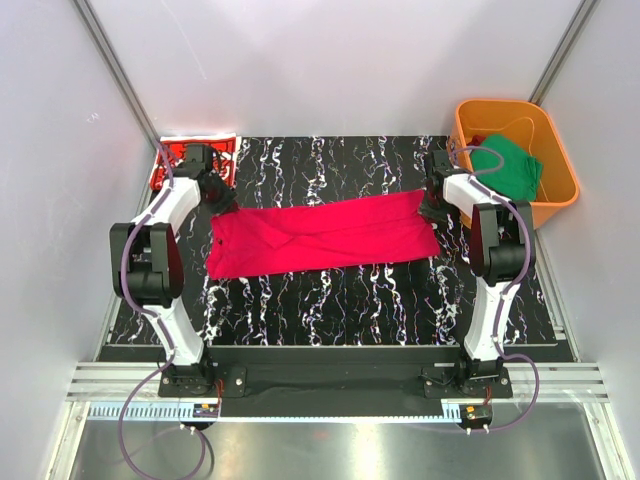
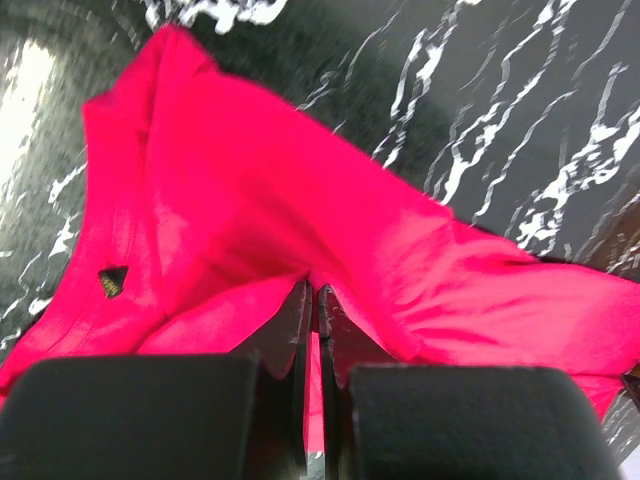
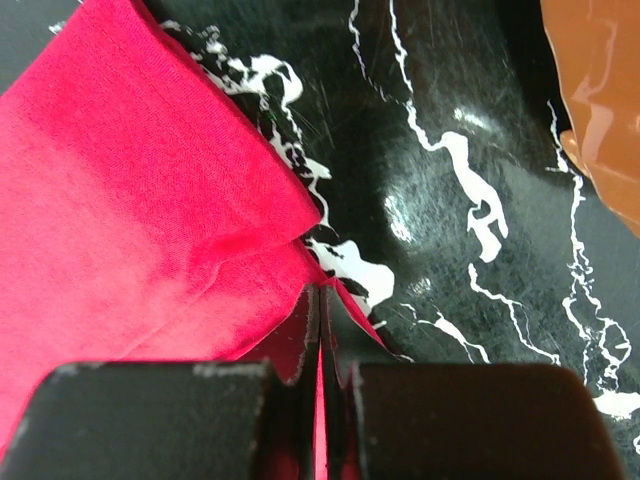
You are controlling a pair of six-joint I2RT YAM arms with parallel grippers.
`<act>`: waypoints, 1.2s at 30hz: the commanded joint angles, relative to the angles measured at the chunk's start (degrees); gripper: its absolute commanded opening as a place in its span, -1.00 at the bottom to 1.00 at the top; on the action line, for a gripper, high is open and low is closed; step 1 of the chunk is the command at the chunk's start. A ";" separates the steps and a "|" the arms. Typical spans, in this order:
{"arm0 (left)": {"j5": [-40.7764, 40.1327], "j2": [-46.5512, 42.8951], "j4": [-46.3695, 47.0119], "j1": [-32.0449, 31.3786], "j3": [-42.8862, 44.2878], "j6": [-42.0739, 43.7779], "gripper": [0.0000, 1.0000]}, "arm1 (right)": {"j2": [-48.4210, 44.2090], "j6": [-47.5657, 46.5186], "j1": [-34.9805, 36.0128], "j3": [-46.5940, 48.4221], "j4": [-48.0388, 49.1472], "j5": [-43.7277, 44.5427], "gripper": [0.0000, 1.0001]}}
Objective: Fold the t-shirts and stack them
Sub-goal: Fold the tshirt
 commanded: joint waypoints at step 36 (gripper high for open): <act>-5.08 -5.10 -0.54 2.03 -5.23 0.59 -1.00 | -8.64 2.47 -0.48 -10.39 10.58 9.24 -1.00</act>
